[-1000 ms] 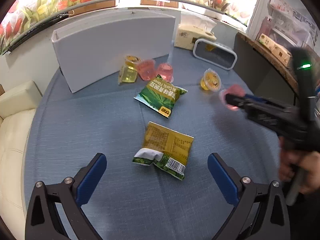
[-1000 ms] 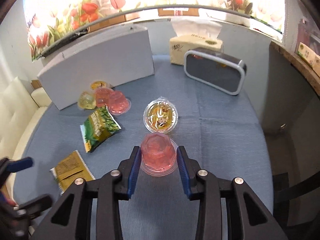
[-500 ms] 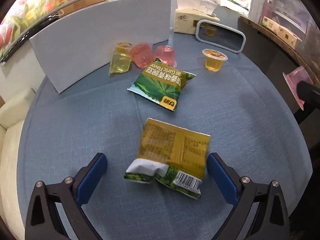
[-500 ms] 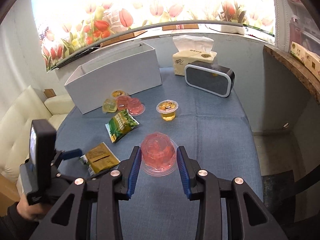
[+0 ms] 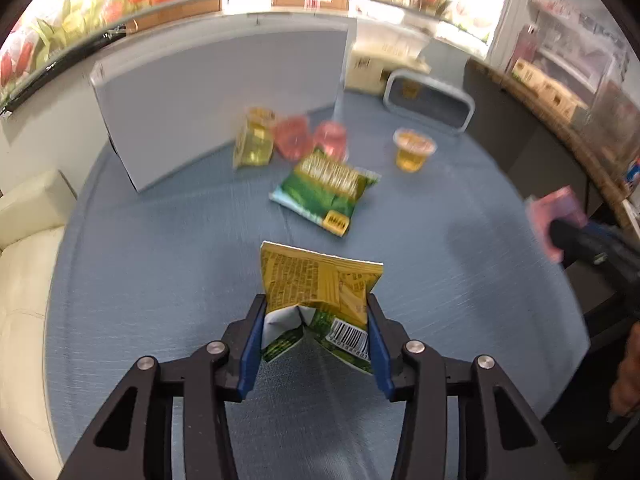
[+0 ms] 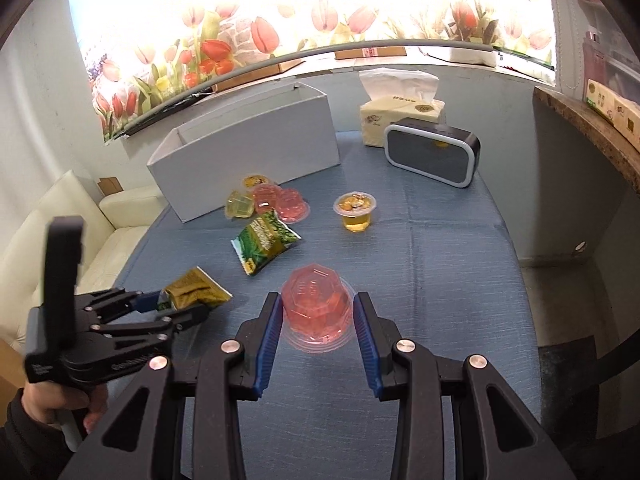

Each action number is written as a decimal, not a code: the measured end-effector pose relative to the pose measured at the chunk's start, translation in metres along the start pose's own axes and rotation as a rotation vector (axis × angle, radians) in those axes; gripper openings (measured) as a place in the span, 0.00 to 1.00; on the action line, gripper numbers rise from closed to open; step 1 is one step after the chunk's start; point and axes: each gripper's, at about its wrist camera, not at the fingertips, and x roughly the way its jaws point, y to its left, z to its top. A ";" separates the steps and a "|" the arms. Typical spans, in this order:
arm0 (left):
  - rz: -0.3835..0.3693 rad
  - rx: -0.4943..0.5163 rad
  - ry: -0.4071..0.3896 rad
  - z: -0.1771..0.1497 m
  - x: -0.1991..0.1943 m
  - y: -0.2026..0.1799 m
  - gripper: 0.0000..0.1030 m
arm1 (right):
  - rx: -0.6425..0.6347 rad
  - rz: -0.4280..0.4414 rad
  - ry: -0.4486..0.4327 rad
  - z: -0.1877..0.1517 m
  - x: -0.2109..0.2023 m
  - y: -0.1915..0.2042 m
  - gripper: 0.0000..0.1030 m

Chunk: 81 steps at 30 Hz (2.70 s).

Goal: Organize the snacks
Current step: 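Grasp the yellow snack bag with the left gripper while the right holds the jelly cup, then lower the yellow bag and pink jelly cup into the white box and release, then move both tools back to the remaining snacks on the table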

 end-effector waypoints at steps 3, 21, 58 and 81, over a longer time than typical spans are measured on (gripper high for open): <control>-0.005 0.005 -0.049 0.011 -0.023 0.000 0.48 | -0.014 0.012 -0.008 0.005 -0.001 0.007 0.39; 0.042 -0.133 -0.271 0.151 -0.086 0.080 0.49 | -0.138 0.090 -0.084 0.155 0.043 0.069 0.39; 0.101 -0.184 -0.203 0.220 -0.012 0.164 1.00 | -0.133 0.083 -0.061 0.288 0.168 0.085 1.00; 0.082 -0.105 -0.247 0.122 -0.058 0.072 1.00 | -0.159 -0.099 -0.060 0.126 0.078 -0.002 1.00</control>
